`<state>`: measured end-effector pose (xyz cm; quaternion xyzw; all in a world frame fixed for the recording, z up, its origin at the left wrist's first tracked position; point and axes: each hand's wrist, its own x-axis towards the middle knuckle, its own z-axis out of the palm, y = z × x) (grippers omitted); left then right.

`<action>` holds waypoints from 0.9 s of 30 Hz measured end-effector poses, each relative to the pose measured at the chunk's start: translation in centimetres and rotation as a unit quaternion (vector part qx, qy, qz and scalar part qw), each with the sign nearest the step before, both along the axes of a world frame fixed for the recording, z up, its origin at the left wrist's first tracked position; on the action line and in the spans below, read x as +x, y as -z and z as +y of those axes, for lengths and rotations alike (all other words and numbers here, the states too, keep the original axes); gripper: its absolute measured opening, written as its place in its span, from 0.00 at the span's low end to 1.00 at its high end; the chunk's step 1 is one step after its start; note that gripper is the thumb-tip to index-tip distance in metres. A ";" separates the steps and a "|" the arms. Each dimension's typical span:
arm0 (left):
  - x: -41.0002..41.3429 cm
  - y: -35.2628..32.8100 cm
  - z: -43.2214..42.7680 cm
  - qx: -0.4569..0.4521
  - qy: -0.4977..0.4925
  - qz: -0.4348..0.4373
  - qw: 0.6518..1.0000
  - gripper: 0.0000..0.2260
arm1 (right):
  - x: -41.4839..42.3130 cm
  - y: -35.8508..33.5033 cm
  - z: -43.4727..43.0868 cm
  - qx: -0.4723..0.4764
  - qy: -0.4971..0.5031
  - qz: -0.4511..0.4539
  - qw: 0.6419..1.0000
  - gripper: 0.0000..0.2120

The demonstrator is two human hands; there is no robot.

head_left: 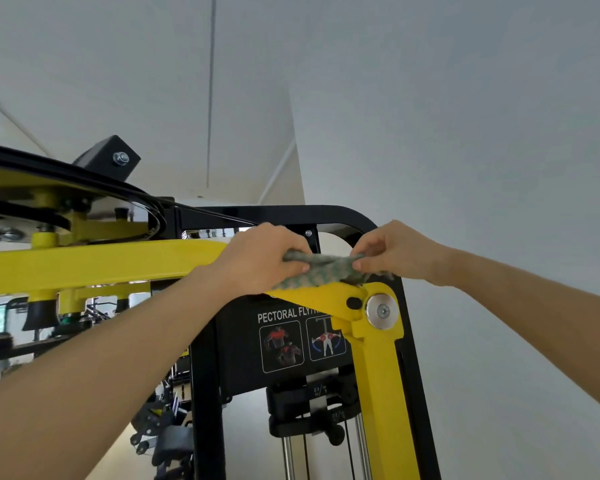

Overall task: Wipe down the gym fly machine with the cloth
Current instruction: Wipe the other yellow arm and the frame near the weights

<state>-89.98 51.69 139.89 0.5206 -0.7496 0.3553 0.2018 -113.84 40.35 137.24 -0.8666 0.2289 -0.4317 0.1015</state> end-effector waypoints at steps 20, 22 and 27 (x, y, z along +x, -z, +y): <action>1.1 -3.5 2.4 0.193 0.011 0.077 0.978 0.14 | 0.8 -1.5 1.4 0.067 -0.061 0.038 0.995 0.13; 1.0 -2.8 3.1 0.150 -0.016 0.032 0.988 0.14 | 1.6 -1.5 1.3 0.053 -0.081 0.096 0.991 0.18; 3.9 -1.1 5.1 -0.012 -0.099 -0.042 0.994 0.18 | 4.9 -2.0 2.7 -0.019 -0.092 0.138 0.986 0.26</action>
